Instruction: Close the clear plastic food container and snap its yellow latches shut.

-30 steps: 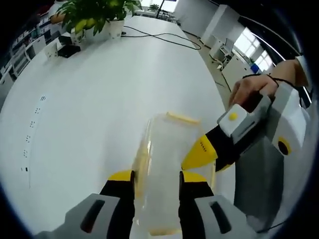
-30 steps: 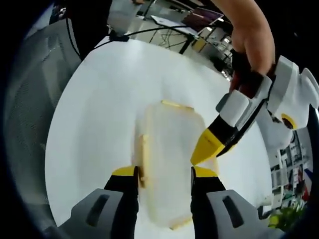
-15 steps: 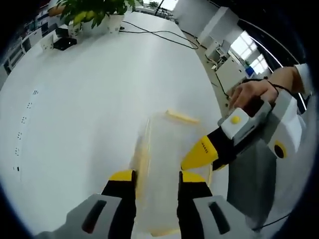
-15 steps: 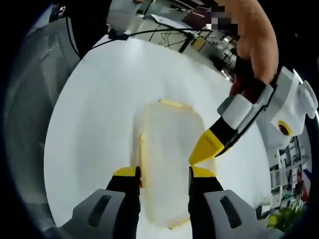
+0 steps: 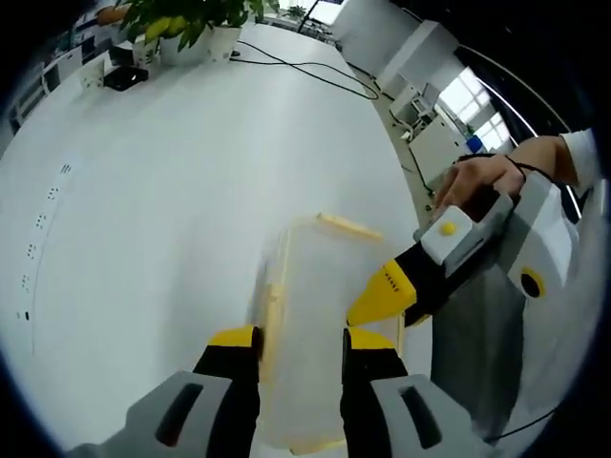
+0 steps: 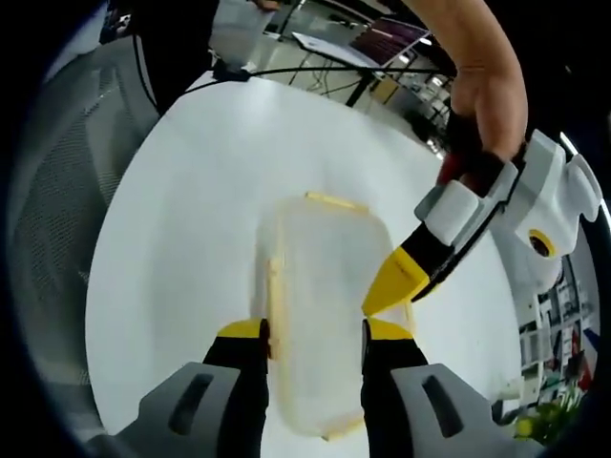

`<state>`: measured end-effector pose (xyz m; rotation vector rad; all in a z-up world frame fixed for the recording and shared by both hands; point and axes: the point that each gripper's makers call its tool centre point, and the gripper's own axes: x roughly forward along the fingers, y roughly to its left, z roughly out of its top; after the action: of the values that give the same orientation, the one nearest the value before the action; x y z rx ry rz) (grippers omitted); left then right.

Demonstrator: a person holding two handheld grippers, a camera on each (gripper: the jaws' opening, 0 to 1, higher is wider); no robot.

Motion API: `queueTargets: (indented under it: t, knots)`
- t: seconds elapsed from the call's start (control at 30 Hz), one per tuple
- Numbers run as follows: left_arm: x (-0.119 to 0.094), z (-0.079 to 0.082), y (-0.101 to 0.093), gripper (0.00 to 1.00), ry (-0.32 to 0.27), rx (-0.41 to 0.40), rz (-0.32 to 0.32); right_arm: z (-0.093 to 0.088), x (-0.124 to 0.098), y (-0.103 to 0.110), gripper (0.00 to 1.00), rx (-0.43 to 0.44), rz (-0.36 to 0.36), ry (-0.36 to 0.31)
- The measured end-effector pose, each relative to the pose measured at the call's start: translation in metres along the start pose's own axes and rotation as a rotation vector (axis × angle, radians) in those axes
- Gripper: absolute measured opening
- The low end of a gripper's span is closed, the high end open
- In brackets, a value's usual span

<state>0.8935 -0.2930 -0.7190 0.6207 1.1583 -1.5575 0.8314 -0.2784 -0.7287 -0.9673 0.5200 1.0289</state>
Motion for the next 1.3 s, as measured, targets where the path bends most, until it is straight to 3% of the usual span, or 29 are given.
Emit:
queueTargets:
  t: [0.4, 0.47, 0.63, 1.0, 1.23, 1.3]
  knots:
    - [0.002, 0.004, -0.003, 0.28, -0.010, -0.001, 0.036, 0.000, -0.001, -0.001, 0.36, -0.030, 0.000, 0.006]
    - [0.002, 0.004, -0.004, 0.29, -0.036, 0.016, 0.054, 0.000, 0.000, -0.002, 0.37, -0.028, -0.009, 0.008]
    - [0.004, 0.002, -0.004, 0.35, -0.101, -0.040, 0.095, 0.003, 0.000, -0.002, 0.37, 0.027, -0.010, -0.005]
    - [-0.005, 0.001, -0.009, 0.38, -0.246, -0.043, 0.175, 0.003, -0.002, -0.002, 0.41, 0.089, -0.006, -0.006]
    - [-0.022, 0.007, -0.009, 0.39, -0.421, -0.079, 0.262, 0.001, -0.009, -0.011, 0.44, 0.164, -0.037, -0.024]
    - [-0.025, 0.005, -0.007, 0.40, -0.443, -0.093, 0.270, 0.000, -0.009, -0.012, 0.45, 0.175, -0.038, -0.024]
